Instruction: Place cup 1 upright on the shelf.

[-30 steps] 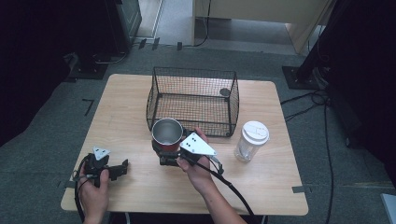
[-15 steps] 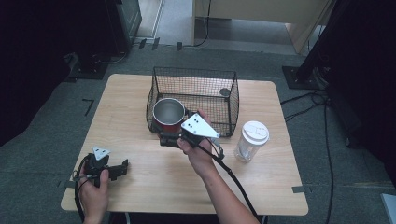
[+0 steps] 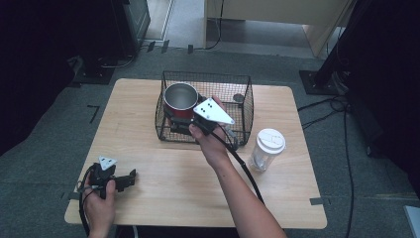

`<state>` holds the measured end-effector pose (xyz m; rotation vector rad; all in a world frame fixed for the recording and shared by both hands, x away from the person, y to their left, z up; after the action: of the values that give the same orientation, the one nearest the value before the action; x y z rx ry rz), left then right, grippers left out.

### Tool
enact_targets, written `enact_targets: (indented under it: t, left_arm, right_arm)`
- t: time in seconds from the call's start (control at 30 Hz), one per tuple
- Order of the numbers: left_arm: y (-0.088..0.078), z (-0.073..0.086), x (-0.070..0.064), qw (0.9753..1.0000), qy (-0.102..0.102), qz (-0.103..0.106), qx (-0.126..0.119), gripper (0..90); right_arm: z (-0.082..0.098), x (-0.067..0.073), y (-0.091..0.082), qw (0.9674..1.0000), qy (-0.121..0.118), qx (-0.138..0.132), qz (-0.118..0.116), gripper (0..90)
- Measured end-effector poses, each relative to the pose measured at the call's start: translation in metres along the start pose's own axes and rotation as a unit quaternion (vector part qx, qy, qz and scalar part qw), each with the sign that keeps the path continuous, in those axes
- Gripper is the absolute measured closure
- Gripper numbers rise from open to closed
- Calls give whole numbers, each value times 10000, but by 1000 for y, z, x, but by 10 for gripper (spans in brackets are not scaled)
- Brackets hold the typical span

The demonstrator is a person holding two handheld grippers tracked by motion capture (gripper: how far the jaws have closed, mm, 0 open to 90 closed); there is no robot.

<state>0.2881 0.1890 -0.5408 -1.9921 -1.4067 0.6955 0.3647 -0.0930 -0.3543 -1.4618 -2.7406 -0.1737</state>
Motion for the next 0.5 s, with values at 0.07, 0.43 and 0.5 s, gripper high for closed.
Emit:
enact_targets:
  t: [0.07,0.43,0.5]
  left_arm:
    - [0,0,0,10000,0,-1,-6,0]
    - [0,0,0,10000,5,-6,-8,0]
    - [0,0,0,10000,5,-6,-5,0]
  right_arm:
    - [-1,-1,3,10000,-9,-17,18,68]
    - [0,-18,36,9998,61,5,187,68]
    - [0,-23,42,9997,70,3,237,68]
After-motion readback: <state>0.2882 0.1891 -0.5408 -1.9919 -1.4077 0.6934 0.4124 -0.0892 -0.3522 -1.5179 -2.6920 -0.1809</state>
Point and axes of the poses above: each handheld gripper's, and its own axes: y roughly forward along the jaws, z roughly out of its underside, x roughly to its left, the point moved 3 cm from there along y, roughly forward along the jaws, and after that the axes turned 7 degrees about z, right-handed, at the moved point
